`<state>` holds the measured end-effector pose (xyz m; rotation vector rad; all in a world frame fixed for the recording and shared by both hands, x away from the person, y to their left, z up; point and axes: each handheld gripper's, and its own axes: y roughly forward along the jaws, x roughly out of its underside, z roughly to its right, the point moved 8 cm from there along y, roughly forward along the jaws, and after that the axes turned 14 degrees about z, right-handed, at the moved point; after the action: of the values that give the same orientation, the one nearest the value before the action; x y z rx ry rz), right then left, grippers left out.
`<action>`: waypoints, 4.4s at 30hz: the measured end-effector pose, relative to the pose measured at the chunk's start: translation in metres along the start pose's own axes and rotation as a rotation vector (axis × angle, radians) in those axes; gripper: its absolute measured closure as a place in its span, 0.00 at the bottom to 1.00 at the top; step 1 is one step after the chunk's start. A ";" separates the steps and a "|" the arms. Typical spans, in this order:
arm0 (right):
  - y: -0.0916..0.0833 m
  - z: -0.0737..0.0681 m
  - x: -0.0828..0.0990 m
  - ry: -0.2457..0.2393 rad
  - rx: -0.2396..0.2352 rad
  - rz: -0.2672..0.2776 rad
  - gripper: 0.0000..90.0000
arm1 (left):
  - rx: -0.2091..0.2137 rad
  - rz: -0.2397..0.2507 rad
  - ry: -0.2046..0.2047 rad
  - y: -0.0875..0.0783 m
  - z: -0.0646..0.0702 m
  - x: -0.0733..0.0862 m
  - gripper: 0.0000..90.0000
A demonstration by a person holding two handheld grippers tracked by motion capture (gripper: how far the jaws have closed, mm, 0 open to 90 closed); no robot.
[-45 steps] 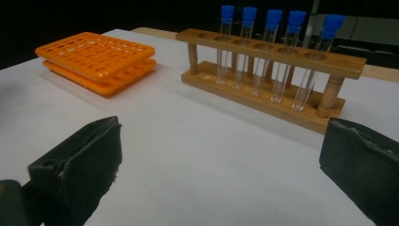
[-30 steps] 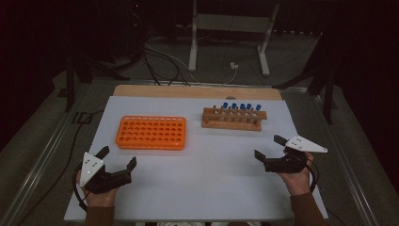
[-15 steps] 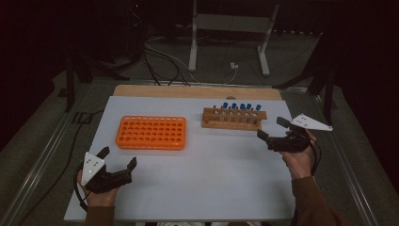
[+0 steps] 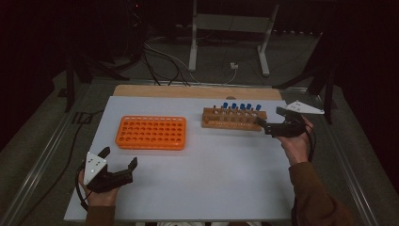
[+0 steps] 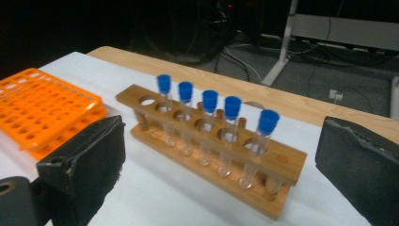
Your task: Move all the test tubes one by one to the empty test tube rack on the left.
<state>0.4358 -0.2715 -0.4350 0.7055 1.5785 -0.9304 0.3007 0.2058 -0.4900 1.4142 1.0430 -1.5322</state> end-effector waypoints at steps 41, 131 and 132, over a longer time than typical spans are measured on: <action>0.076 0.037 0.048 0.001 0.157 -0.120 0.83 | -0.011 0.008 -0.062 -0.001 -0.008 0.003 0.01; 0.070 -0.185 0.007 -0.010 -0.408 -0.118 0.85 | 0.432 -0.083 0.072 0.148 0.172 -0.014 0.84; 0.070 -0.186 0.007 -0.009 -0.411 -0.118 0.84 | 0.437 -0.085 0.075 0.148 0.171 -0.014 0.85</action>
<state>0.3989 -0.0766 -0.4421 0.3214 1.7471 -0.6602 0.3800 -0.0064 -0.4776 1.7504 0.8511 -1.8603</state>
